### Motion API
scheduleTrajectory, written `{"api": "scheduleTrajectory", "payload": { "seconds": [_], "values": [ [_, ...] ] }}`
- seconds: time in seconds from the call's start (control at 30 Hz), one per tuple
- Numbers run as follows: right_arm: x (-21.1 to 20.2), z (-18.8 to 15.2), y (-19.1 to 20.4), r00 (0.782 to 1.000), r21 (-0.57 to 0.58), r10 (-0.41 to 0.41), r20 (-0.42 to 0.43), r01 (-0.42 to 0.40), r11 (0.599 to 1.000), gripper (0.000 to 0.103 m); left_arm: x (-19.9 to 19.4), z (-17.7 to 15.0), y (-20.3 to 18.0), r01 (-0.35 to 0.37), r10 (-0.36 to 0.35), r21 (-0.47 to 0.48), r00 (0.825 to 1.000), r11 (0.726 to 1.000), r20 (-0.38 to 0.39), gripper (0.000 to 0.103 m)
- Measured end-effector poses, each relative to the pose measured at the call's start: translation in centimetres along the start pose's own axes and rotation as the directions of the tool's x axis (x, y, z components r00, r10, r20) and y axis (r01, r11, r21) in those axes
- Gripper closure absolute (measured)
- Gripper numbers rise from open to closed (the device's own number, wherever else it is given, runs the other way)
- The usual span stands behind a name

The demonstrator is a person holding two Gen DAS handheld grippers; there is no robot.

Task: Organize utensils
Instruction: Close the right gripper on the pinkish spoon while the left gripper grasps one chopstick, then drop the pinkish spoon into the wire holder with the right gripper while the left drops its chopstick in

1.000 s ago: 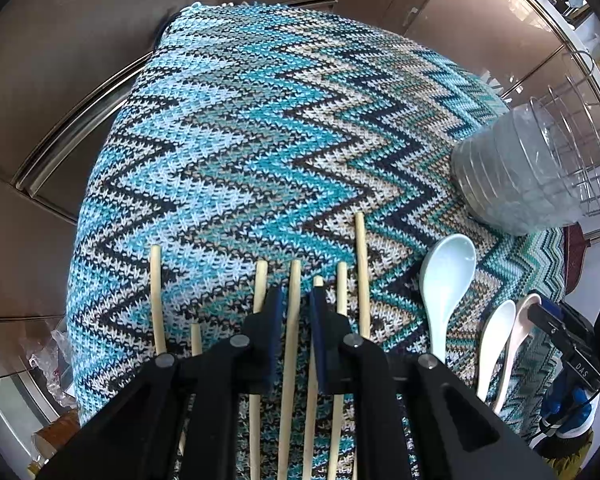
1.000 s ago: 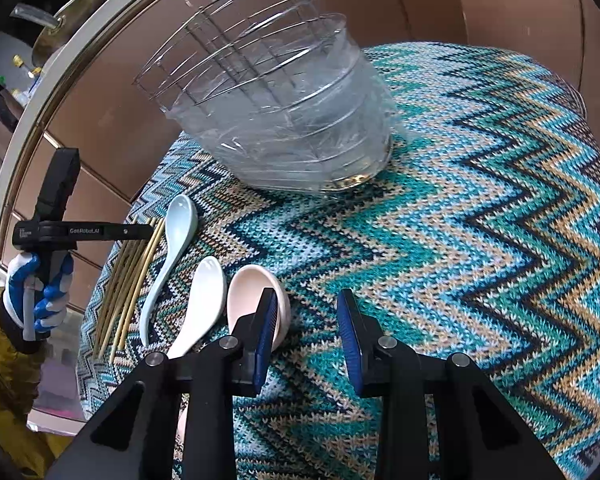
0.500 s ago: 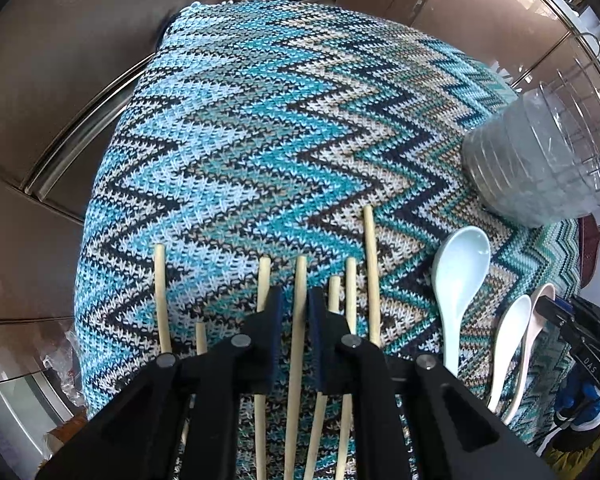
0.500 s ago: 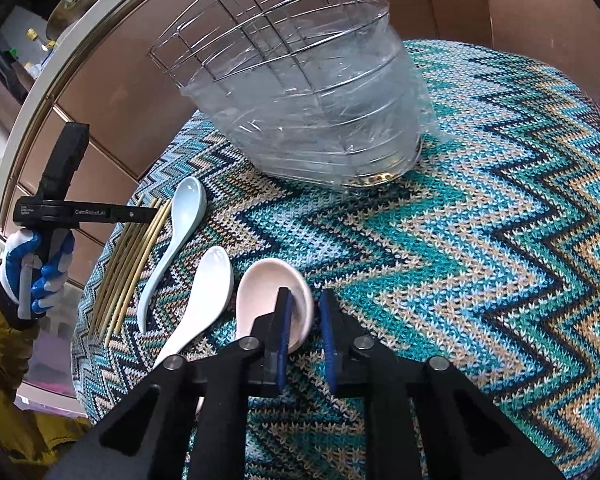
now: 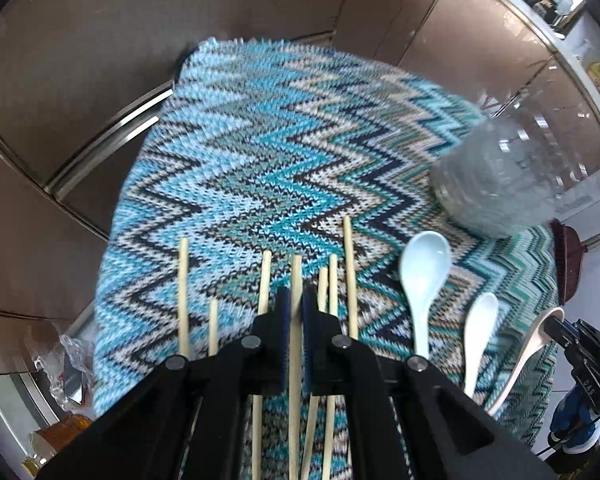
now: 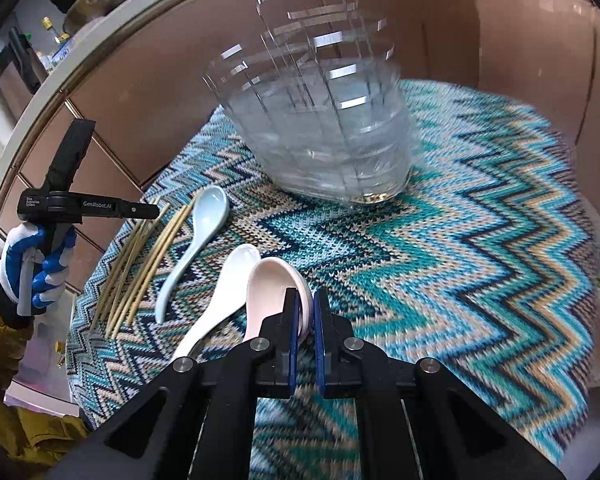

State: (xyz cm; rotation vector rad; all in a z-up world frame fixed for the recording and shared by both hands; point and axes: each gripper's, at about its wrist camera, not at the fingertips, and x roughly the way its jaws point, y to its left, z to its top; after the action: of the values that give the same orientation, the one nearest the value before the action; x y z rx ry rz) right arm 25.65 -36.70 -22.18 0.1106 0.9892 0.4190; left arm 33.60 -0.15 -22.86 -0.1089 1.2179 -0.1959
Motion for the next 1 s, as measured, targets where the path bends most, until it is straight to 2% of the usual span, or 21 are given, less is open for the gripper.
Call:
{"api": "scheduleTrajectory", "payload": {
  "seconds": [0.3, 0.43, 0.6, 0.7, 0.77, 0.83, 0.93, 1.0],
  "values": [
    [-6.7, -2.0, 3.7, 0.993, -0.029, -0.076, 0.096, 0.079, 0.996, 0.096, -7.1, -1.9, 0.9, 0.042, -0.044, 0.018, 0.989, 0.999, 0.144, 0.098],
    [-9.3, -2.6, 5.0, 0.983, -0.020, -0.099, 0.153, 0.104, 0.994, 0.096, -10.3, -2.7, 0.8, 0.063, -0.066, 0.024, 0.976, 0.998, 0.208, 0.098],
    [-12.3, -1.9, 6.7, 0.961, -0.025, -0.145, 0.234, 0.155, 0.988, 0.096, -14.4, -2.7, 0.0, 0.096, -0.104, 0.039, 0.947, 0.995, 0.303, 0.098],
    [-14.1, -0.6, 7.6, 0.937, -0.030, -0.186, 0.296, 0.203, 0.979, 0.096, -17.0, -1.7, -0.9, 0.134, -0.143, 0.048, 0.920, 0.990, 0.364, 0.098],
    [-15.2, 0.6, 8.0, 0.916, -0.027, -0.217, 0.338, 0.240, 0.970, 0.096, -18.7, -0.7, -1.6, 0.163, -0.173, 0.059, 0.895, 0.985, 0.411, 0.098],
    [-16.5, 2.1, 8.4, 0.885, -0.018, -0.249, 0.393, 0.278, 0.960, 0.096, -20.1, 0.4, -2.5, 0.192, -0.203, 0.069, 0.871, 0.979, 0.448, 0.098],
    [-17.7, 4.1, 9.0, 0.840, -0.009, -0.292, 0.458, 0.332, 0.943, 0.096, -22.0, 2.6, -4.3, 0.239, -0.251, 0.090, 0.823, 0.967, 0.510, 0.098],
    [-18.2, 5.8, 9.1, 0.800, 0.004, -0.326, 0.503, 0.375, 0.927, 0.096, -22.7, 3.9, -5.3, 0.262, -0.276, 0.104, 0.793, 0.959, 0.543, 0.098]
  ]
}}
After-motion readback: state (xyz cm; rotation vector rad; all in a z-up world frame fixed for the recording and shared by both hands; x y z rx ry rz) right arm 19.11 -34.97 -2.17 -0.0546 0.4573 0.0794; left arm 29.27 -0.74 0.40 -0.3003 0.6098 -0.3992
